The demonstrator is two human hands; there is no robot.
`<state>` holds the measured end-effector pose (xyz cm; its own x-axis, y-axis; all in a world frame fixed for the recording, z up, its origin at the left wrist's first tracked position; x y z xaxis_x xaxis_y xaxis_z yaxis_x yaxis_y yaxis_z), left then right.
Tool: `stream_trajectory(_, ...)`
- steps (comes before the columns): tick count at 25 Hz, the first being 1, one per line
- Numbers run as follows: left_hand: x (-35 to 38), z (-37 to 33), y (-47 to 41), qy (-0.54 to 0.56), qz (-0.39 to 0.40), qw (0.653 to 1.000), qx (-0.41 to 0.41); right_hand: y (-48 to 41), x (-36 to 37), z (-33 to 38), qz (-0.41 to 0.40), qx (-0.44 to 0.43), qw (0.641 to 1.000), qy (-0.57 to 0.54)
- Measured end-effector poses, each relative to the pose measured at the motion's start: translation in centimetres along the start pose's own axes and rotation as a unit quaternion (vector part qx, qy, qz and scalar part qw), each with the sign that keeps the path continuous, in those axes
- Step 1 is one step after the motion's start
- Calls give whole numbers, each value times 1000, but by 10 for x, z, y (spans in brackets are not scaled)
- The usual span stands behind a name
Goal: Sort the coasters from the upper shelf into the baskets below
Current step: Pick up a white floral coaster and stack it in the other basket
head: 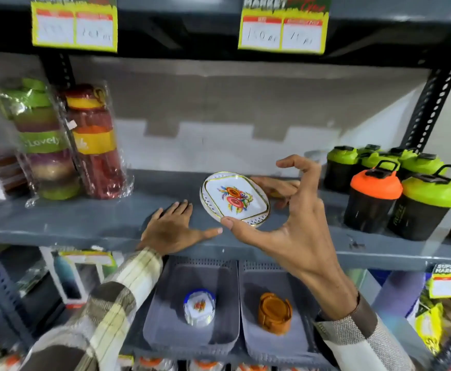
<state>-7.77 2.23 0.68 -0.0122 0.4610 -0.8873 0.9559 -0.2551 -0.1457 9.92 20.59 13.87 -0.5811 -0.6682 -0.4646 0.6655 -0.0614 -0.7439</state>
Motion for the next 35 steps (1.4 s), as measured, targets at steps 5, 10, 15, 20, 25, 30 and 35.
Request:
stream_trajectory(5, 1, 1, -11, -35, 45, 998, -7, 54, 39, -17, 118, 34, 992, -26)
stream_trajectory(10, 3, 5, -16, -10, 26, 999, -23, 121, 114, -73, 227, 117, 966, -34)
stream_trajectory(15, 2, 4, -16, -13, 11, 1000, -12, 166, 210, -153, 310, 195, 931, 7)
stream_trajectory(20, -4, 2, -16, -16, -16, 1000, 7, 185, 287, -207, 420, 170, 878, 156)
stream_trajectory(25, -5, 3, -17, -7, -28, 1000, 9, 189, 331, -224, 459, 68, 850, 250)
stream_trajectory(30, -5, 4, -18, 2, -27, 1000, 3, 195, 355, -227, 494, 13, 830, 259)
stream_trajectory(35, -4, 4, -18, 0, -36, 999, 6, 200, 363, -240, 502, 14, 809, 305)
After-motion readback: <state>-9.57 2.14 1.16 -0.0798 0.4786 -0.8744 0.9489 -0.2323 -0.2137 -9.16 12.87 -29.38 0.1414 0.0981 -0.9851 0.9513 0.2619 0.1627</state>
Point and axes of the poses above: each hand's wrist, its own y-axis away from the middle knuckle, its own x-axis out of the palm, z = x × y, the point moved 9 cm from there along -y, towards the middle knuckle, and after that the axes turned 15 degrees about y, right-handed, at the moved point
